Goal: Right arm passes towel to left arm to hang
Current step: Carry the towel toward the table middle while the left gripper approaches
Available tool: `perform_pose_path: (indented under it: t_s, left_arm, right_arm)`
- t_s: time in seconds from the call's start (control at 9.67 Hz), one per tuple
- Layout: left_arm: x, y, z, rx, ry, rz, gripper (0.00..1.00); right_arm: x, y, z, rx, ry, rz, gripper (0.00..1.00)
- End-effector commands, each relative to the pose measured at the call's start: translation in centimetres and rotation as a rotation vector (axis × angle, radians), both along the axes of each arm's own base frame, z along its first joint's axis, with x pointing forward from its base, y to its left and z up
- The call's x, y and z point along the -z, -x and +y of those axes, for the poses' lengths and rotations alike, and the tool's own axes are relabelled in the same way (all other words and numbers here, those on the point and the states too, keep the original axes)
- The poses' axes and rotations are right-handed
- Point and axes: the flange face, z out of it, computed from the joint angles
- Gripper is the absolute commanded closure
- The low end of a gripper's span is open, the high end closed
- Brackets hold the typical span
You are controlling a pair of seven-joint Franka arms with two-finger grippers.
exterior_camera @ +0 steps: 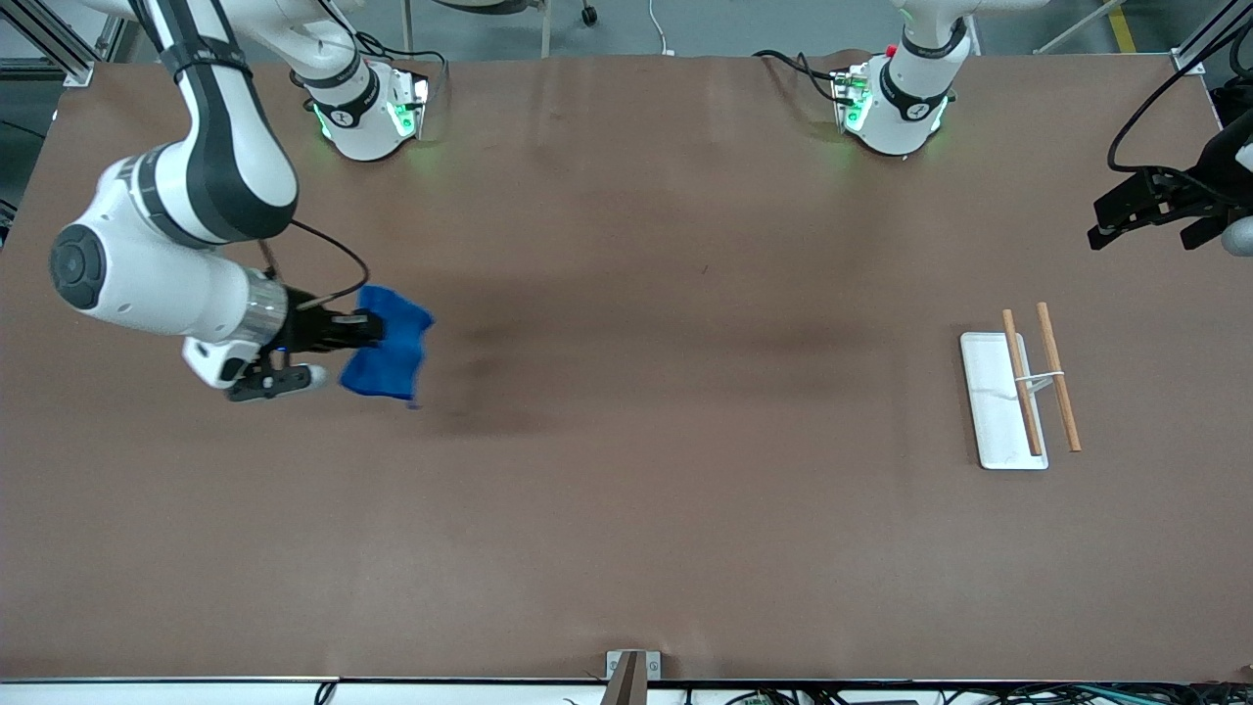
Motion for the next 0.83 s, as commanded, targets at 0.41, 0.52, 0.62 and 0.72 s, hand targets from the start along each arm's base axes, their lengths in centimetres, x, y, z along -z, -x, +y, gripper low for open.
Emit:
perform_pose_path:
  t_s: [0.41, 0.52, 0.62, 0.72]
  left_arm:
    - [3.7, -0.9, -2.3, 0.047, 0.202, 0.073, 0.0]
    - [4.6, -0.7, -3.1, 0.064, 0.279, 0.096, 0.0]
    - [5.7, -0.5, -3.0, 0.06, 0.402, 0.131, 0.0]
    - [7.0, 0.1, -3.8, 0.066, 0.5, 0.187, 0.01]
  right_arm:
    - [-2.9, 4.5, 17.8, 0.337, -0.616, 0.036, 1.0]
    - [-4.2, 5.2, 20.1, 0.37, -0.703, 0.065, 1.0]
    - [-5.1, 5.4, 21.8, 0.398, -0.777, 0.103, 1.0]
    - [-5.9, 5.7, 23.1, 0.423, -0.843, 0.138, 1.0]
